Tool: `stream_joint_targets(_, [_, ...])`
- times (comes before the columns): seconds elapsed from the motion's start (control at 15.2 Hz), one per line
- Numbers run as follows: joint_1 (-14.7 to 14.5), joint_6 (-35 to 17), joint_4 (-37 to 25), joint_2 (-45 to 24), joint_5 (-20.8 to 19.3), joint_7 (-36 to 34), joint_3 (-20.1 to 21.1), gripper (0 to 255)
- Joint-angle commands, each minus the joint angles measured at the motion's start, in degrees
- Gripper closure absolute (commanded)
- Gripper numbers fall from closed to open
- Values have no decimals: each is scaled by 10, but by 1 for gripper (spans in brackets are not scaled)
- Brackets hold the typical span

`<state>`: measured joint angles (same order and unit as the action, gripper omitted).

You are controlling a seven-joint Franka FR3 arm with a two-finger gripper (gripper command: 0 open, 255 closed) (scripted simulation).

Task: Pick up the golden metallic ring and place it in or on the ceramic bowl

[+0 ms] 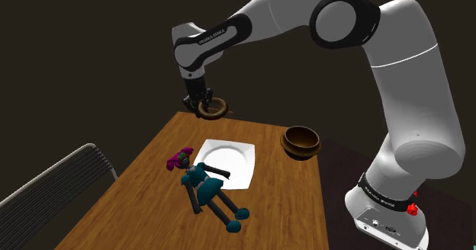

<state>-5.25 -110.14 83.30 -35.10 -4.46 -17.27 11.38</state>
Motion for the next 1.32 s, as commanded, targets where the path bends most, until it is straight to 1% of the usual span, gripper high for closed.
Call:
stream_joint_targets(0.0, [0, 12, -5, 7, 1, 0, 1, 255])
stream_joint_targets(0.33, [0, 40, -22, 19, 3, 1, 2, 255])
stream_joint_targets(0.53, [19, -3, 97, 95, 14, 12, 5, 255])
stream_joint_targets(0.73, [36, -36, 199, 165, 26, 27, 6, 255])
stream_joint_targets(0.99, [53, -70, 319, 252, 43, 51, 4, 255])
stream_joint_targets(1.25, [67, -92, 424, 336, 60, 79, -2, 255])
